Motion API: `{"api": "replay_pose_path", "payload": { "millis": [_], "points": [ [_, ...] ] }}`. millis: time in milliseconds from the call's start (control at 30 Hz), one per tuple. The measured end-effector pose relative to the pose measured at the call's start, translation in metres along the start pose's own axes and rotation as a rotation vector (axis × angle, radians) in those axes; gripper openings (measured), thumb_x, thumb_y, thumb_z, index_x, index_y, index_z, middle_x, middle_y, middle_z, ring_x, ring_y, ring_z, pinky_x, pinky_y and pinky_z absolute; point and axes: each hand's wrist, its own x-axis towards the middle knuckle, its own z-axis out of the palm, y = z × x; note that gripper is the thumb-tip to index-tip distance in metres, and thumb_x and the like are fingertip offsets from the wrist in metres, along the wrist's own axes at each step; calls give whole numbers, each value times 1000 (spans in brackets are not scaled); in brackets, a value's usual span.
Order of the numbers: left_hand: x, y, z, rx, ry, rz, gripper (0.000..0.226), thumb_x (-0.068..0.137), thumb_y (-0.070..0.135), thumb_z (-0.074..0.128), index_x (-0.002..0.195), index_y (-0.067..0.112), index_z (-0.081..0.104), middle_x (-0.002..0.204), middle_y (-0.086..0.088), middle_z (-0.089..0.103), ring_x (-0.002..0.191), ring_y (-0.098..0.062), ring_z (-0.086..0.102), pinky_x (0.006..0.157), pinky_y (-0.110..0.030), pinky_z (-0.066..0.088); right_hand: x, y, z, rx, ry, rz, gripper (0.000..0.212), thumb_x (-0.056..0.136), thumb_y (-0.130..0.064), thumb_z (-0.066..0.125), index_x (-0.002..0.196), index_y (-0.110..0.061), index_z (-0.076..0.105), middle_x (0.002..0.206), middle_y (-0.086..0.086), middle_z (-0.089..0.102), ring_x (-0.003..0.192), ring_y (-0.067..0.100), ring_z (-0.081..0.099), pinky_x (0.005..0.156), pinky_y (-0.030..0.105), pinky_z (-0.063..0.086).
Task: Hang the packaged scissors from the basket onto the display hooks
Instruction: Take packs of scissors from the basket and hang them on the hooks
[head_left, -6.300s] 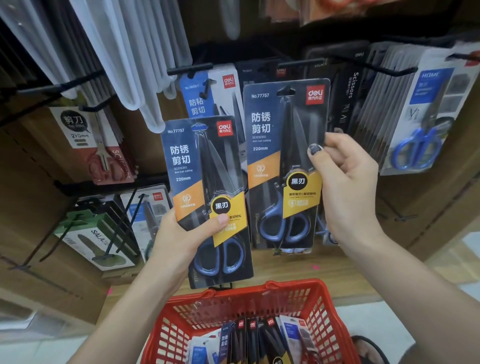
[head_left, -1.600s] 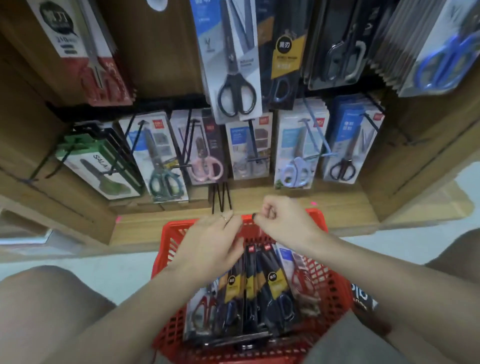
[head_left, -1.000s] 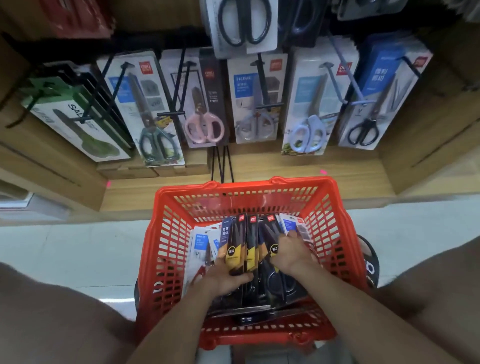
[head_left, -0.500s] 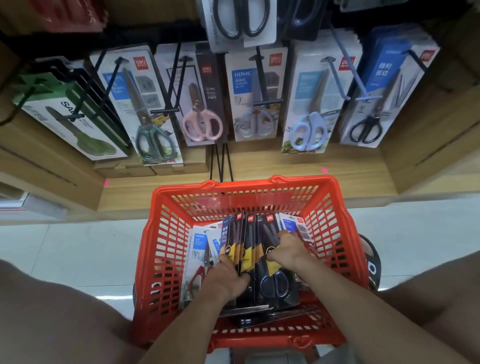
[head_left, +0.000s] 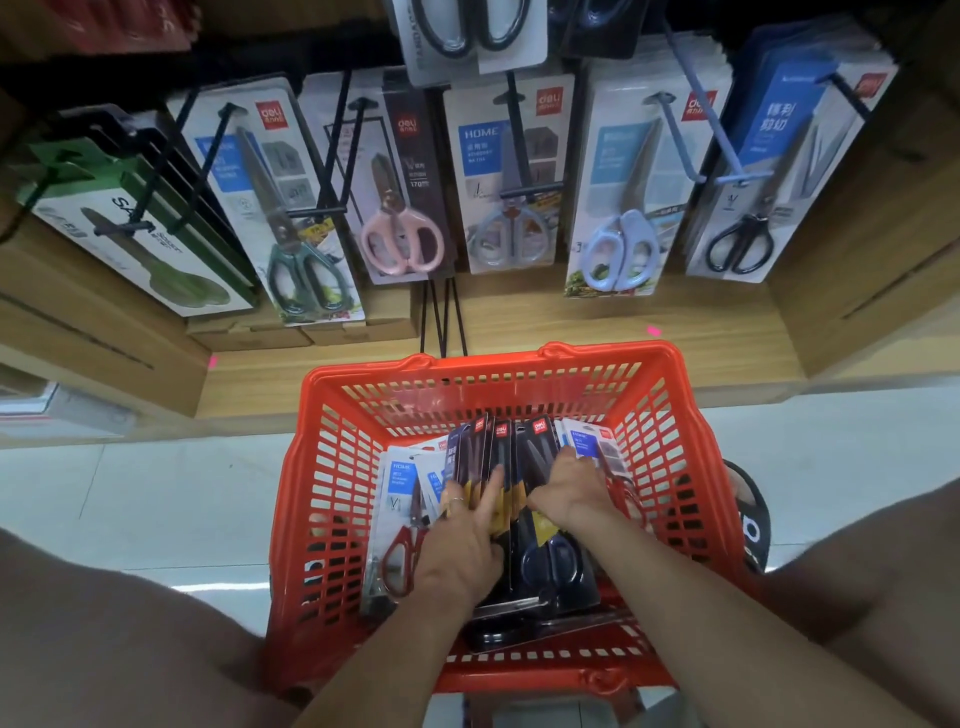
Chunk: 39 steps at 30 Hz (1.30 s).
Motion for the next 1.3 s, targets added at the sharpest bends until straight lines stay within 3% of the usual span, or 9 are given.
{"api": "replay_pose_path", "payload": {
  "millis": [267, 433, 533, 633, 800, 1000, 1100, 1167, 1300],
  "points": [
    [2, 1, -6, 128, -96, 61, 83, 109, 17, 36, 158, 52, -20, 166, -39, -17, 103, -32, 73, 85, -39, 62, 0, 12, 2, 183, -171, 72, 52, 97, -15, 58, 146, -10, 43, 133, 10, 59, 116, 26, 58, 96, 37, 51],
    [2, -4, -3, 218, -84, 137, 45, 113, 16, 39, 154, 28, 49, 176, -7, -13, 154, -52, 29, 101, -45, 60, 3, 14, -1, 284, -187, 57, 42, 97, -13, 58, 139, -13, 52, 136, 8, 60, 118, 26, 61, 104, 39, 51],
    [-1, -10, -10, 27, -145, 105, 58, 112, 24, 33, 163, 45, 14, 174, -19, -14, 147, -46, 45, 115, -50, 49, 4, 17, 3, 394, -202, 56, 38, 98, -12, 60, 135, -14, 52, 129, 6, 60, 99, 17, 54, 92, 34, 47],
    [1, -19, -9, -231, -110, 65, 58, 111, 38, 40, 154, 57, 7, 173, -24, -16, 137, -43, 57, 119, -49, 42, 5, 16, 8, 526, -258, 95, 56, 100, -14, 60, 153, -12, 39, 150, 10, 48, 129, 27, 50, 108, 42, 43],
    [10, -39, -3, -840, 16, -164, 100, 97, 66, 59, 167, 31, -4, 173, -18, 21, 150, -38, 43, 125, -56, 32, 7, 11, 8, 701, -289, 124, 74, 102, -16, 62, 164, -17, 23, 170, 8, 25, 154, 31, 27, 124, 46, 24],
    [25, -55, -1, -1200, -177, -341, 85, 100, 81, 19, 165, 29, 32, 170, -10, 35, 155, -32, 33, 130, -53, 20, -4, -3, 9, 819, -415, 66, 74, 98, -15, 65, 161, -15, 27, 146, 9, 50, 99, 13, 48, 115, 39, 28],
    [27, -56, -9, -1446, -256, -348, 80, 103, 76, 9, 126, 27, 67, 139, -9, 67, 118, -19, 64, 117, -44, 38, -7, -7, 15, 777, -494, 41, 67, 96, -26, 68, 154, -12, 38, 162, 14, 36, 140, 24, 38, 122, 43, 18],
    [26, -56, -10, -1510, -274, -371, 68, 105, 73, 14, 106, 26, 63, 116, -1, 69, 101, -16, 62, 108, -44, 40, -7, -6, 18, 770, -522, 38, 81, 93, -41, 71, 159, -17, 32, 168, 10, 26, 155, 27, 20, 126, 49, 13],
    [24, -62, -3, -1454, -295, -305, 56, 106, 62, 42, 143, 21, 51, 124, -6, 69, 116, -27, 61, 102, -49, 48, -8, -7, 22, 819, -513, 13, 115, 79, -61, 80, 166, -28, 12, 174, 3, 13, 159, 28, 15, 126, 51, 17]
  ]
}}
